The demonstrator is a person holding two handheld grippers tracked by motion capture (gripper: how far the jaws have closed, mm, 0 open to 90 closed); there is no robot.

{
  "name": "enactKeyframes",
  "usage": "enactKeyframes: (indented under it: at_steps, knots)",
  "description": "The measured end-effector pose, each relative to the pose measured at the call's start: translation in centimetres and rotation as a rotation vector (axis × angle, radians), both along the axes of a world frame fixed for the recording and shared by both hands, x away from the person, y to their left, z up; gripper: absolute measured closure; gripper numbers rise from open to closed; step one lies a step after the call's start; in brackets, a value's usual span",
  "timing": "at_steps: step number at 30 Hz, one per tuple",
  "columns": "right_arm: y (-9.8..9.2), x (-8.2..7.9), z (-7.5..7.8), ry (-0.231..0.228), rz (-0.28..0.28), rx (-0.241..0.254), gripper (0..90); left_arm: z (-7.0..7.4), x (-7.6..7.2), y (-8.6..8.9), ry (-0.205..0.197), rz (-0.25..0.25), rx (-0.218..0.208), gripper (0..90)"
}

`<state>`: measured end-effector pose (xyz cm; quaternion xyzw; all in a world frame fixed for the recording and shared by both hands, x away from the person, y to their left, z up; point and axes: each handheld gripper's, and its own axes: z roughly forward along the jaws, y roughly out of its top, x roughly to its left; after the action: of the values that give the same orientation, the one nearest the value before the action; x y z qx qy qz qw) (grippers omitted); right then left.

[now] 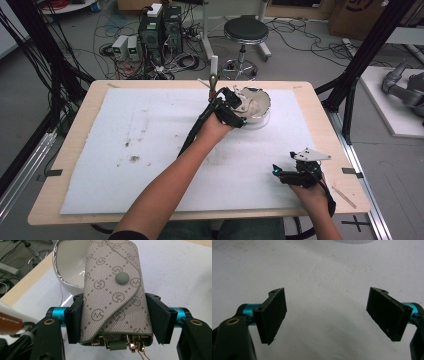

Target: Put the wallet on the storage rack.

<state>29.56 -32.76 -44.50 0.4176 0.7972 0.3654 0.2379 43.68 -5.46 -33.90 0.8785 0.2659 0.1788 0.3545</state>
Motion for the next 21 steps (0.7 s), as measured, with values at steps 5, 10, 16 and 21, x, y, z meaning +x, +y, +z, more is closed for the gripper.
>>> enactKeyframes:
  at_steps: [5,10,16,21]
  knots:
    - [0.0,0.0,0.0,0.0,-0.001,-0.001,16.8,-0.2,1.2,-0.8,0.027,0.006,0.028,36.8]
    - [0.0,0.0,0.0,-0.001,0.001,-0.001,16.8,-0.6,2.0,-1.8,0.044,0.005,0.049,36.7]
    - [-0.1,0.1,0.0,-0.002,0.001,-0.001,16.8,-1.6,3.2,-2.8,0.067,0.019,0.085,36.7]
    - [-0.1,0.0,0.0,0.001,-0.001,-0.001,16.8,-1.9,3.9,-3.3,0.069,0.032,0.089,36.6]
